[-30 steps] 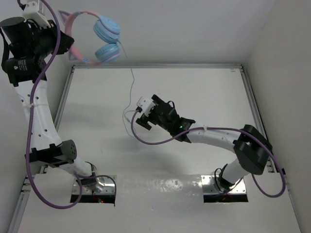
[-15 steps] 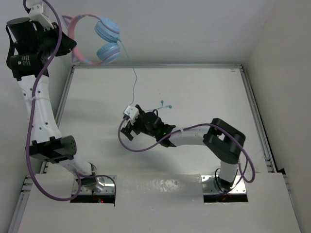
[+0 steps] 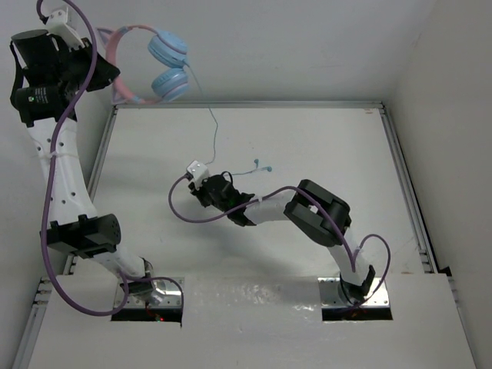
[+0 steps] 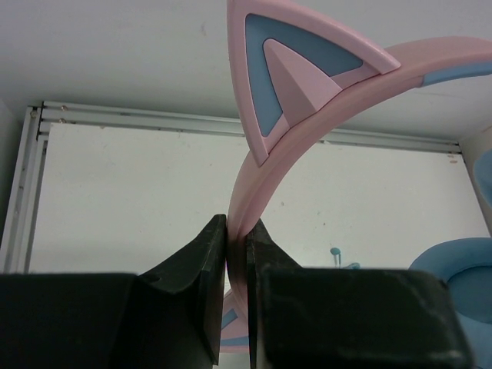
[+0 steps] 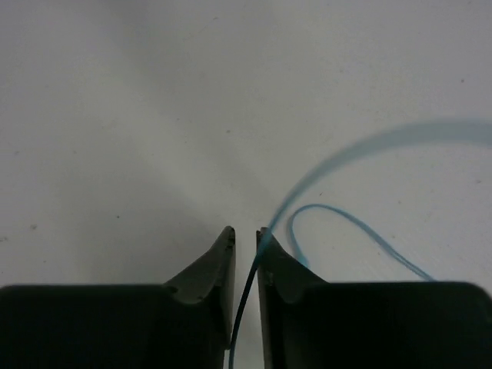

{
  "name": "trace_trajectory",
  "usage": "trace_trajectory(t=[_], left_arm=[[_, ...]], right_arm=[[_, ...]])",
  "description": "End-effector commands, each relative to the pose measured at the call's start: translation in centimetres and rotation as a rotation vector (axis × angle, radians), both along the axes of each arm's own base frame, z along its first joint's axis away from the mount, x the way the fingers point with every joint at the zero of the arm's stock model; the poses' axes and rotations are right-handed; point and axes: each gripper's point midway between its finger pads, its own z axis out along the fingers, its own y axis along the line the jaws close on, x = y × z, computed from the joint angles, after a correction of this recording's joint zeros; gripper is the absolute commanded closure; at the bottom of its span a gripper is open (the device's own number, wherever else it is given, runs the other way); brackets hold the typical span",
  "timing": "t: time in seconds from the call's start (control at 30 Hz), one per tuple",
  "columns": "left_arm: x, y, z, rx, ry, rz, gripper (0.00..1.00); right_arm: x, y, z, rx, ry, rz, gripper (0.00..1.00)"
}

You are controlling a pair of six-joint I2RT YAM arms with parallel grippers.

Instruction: Wrap the headphones

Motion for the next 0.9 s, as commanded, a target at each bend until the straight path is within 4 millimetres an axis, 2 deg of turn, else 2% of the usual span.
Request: trace_trajectory(t=[0.0,0.03,0.1,0.2,0.23,0.27,0.3,0.33,0.37,0.43,0.47,0.5,0.53,0.57,0.6,0.63,0.67,0.7,0.73,0.77,0.8,0.83,0.87], left_arm=[[0.1,0.4,1.5,-0.021,-0.055,0.016,1.0],[0.1,0.4,1.3,-0.021,-0.049,0.017,1.0],[0.3,0.7,0.9,-0.007,-0.042,0.024,1.0],[0.9,1.7,0.0,0.031,-0.03,0.055,1.0],[1.2,2.1,-0.5,0.041,-0.023,0.066,1.0],[1.6,2.7,-1.4,0.064,-0.002,0.082,1.0],[1.9,2.8,-1.8,0.081,-0.001,0.086,1.0],[2.2,3.1,-2.5,0.107,0.009,0.089,1.0],[2.6,3.7,-3.9,0.128,0.04,0.109,1.0],[3.4,3.9,-5.2,0.221,0.052,0.11,1.0],[3.7,3.7,-6.1,0.26,0.066,0.095,1.0],[4.3,2.3,-7.9,0.297,0.098,0.056,1.0],[4.5,2.6,-9.2,0.378,0.13,0.057,1.0],[4.9,0.9,-10.6,0.415,0.152,0.014,1.0],[5.1,0.2,-12.8,0.442,0.193,-0.015,1.0],[5.2,-0.2,-14.0,0.48,0.216,-0.039,1.0],[5.4,-1.9,-15.0,0.494,0.226,-0.089,1.0],[5.4,-2.9,-16.8,0.512,0.256,-0.13,1.0],[5.5,-3.4,-17.4,0.525,0.265,-0.147,1.0],[5.6,-6.2,-17.8,0.549,0.251,-0.207,1.0],[5.4,-7.4,-18.6,0.566,0.257,-0.236,1.0],[5.2,-10.0,-18.9,0.596,0.244,-0.294,1.0],[5.0,-11.3,-19.0,0.606,0.234,-0.325,1.0]], right_arm=[[-1.5,2.6,0.3,0.014,0.086,0.13,0.89],[-2.1,2.3,0.3,0.013,0.112,0.137,0.99],[-2.8,1.6,1.0,0.043,0.138,0.13,1.0],[-4.6,-1.6,3.1,0.055,0.114,0.128,1.0],[-5.8,-3.7,4.1,0.049,0.115,0.125,1.0],[-6.4,-4.8,4.6,0.043,0.115,0.119,1.0],[-7.1,-6.3,4.5,0.016,0.126,0.11,1.0],[-8.2,-8.3,5.9,0.024,0.116,0.108,1.0],[-8.8,-9.5,6.3,0.014,0.112,0.105,1.0],[-10.1,-12.5,5.7,-0.068,0.129,0.093,1.0],[-10.5,-13.4,8.6,-0.036,0.09,0.096,1.0],[-11.2,-15.0,8.1,-0.119,0.1,0.098,1.0],[-11.2,-15.4,10.1,-0.124,0.07,0.101,1.0],[-11.2,-16.1,12.9,-0.123,0.002,0.111,1.0],[-11.1,-17.3,14.7,-0.185,-0.023,0.106,1.0],[-10.9,-18.1,16.2,-0.216,-0.058,0.097,1.0],[-10.9,-19.6,17.4,-0.295,-0.095,0.097,1.0],[-9.9,-20.4,21.2,-0.285,-0.165,0.038,1.0],[-9.5,-21.2,22.9,-0.303,-0.21,0.011,1.0],[-9.1,-22.2,25.0,-0.329,-0.29,-0.003,1.0],[-8.6,-22.8,27.3,-0.32,-0.353,-0.035,1.0],[-7.8,-23.8,28.9,-0.359,-0.431,-0.072,1.0],[-6.7,-24.6,31.0,-0.33,-0.488,-0.126,1.0]])
